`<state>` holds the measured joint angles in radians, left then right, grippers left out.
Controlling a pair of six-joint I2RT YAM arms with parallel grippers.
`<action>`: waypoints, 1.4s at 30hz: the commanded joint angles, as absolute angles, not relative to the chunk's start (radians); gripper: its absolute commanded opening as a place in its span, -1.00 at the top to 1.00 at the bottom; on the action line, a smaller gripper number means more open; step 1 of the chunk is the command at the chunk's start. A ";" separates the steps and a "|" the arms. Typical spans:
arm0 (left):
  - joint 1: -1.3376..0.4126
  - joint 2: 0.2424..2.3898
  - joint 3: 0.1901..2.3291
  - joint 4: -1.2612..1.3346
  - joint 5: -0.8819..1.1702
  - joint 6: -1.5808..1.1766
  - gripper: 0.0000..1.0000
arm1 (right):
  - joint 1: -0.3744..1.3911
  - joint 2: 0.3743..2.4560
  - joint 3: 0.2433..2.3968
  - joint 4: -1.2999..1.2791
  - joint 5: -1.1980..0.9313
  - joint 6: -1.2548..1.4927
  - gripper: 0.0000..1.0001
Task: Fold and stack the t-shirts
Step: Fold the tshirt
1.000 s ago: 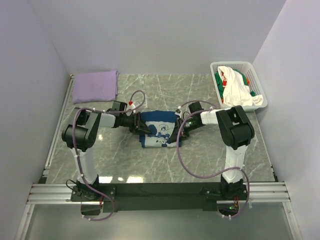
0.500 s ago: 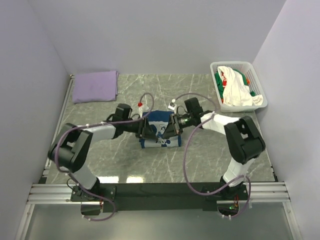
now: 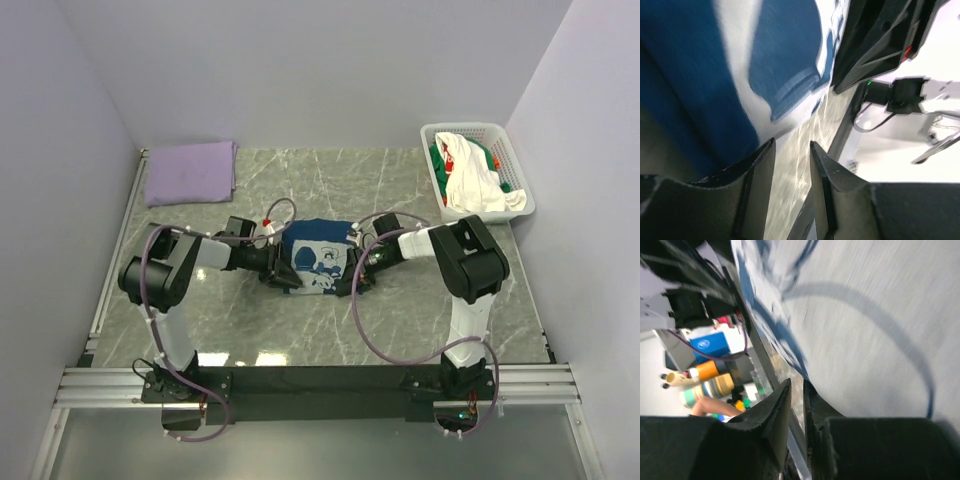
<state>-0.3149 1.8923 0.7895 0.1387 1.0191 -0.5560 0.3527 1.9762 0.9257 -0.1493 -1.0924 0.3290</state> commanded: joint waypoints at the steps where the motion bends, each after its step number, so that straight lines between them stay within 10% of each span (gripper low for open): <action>1: -0.301 1.774 0.807 -0.056 0.997 -0.309 0.20 | 0.363 1.850 0.946 -0.305 -1.090 0.168 0.55; 7: -0.288 1.640 0.928 0.103 1.083 -0.383 0.10 | 0.328 1.709 1.081 -0.189 -1.102 0.309 0.52; 29: -0.196 2.093 1.111 0.377 0.905 -0.743 0.03 | 0.178 2.235 1.425 -0.110 -0.810 0.547 0.41; 42: 0.112 1.474 1.072 -0.119 0.870 -0.471 -0.93 | 0.556 1.661 1.307 -0.359 -0.292 0.066 0.33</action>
